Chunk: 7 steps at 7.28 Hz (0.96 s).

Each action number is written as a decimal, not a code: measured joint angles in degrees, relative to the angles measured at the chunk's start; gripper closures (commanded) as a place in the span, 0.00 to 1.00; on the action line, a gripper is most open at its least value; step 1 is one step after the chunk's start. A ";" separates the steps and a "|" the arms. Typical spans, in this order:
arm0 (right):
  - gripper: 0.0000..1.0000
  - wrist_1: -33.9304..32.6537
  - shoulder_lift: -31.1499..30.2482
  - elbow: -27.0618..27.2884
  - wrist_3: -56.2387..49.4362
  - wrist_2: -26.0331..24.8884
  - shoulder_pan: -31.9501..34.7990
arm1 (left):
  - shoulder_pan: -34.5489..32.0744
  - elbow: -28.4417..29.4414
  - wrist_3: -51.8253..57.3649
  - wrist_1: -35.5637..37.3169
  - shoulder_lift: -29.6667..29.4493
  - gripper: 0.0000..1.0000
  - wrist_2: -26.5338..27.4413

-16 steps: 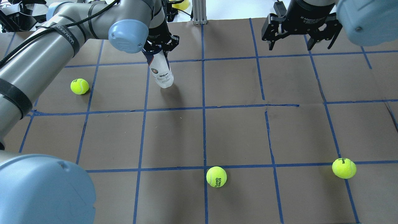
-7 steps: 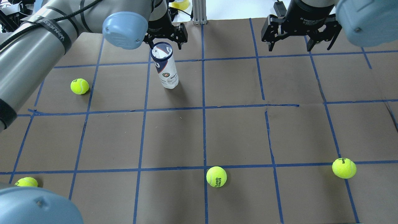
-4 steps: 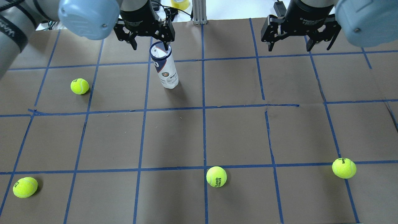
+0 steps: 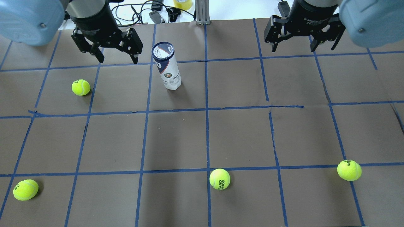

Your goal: Lift up tennis ball bucket

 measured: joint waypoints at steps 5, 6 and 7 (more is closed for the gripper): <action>0.00 -0.01 -0.19 -0.46 -0.05 0.24 -0.17 | 3.86 -4.15 3.44 -2.69 6.99 0.00 -2.06; 0.00 -0.01 -0.22 -0.41 -0.18 0.30 -0.09 | 3.98 -4.21 3.67 -3.31 7.41 0.00 -1.92; 0.00 0.05 -0.25 -0.38 -0.31 1.12 -0.04 | 4.01 -4.25 3.75 -3.67 7.64 0.00 -1.87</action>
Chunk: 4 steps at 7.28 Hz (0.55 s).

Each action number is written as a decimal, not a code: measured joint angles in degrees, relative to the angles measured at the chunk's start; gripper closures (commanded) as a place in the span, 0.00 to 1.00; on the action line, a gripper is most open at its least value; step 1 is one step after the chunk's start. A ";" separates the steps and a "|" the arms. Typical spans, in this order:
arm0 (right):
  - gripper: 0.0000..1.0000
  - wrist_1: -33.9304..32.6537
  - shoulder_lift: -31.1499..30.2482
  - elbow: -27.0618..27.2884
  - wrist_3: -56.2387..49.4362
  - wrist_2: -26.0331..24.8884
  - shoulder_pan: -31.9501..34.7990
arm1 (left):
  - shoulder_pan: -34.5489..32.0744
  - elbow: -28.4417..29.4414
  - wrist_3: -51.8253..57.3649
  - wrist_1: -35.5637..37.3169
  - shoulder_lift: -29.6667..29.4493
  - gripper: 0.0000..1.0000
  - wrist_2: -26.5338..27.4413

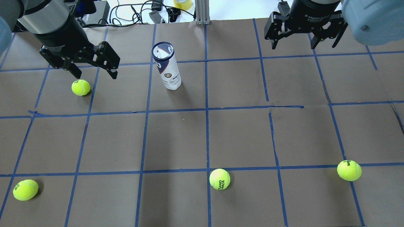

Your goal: Lift up tennis ball bucket

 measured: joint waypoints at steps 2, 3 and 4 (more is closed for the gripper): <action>0.00 0.14 -0.03 0.01 -0.25 1.93 0.04 | 0.09 -0.03 0.03 -0.82 0.53 0.00 0.02; 0.00 0.19 -0.03 0.04 -0.26 2.04 0.05 | 0.14 -0.07 0.04 -0.96 0.66 0.00 0.01; 0.00 0.23 -0.03 0.07 -0.25 1.99 0.05 | 0.18 -0.15 0.04 -0.98 0.69 0.00 -0.03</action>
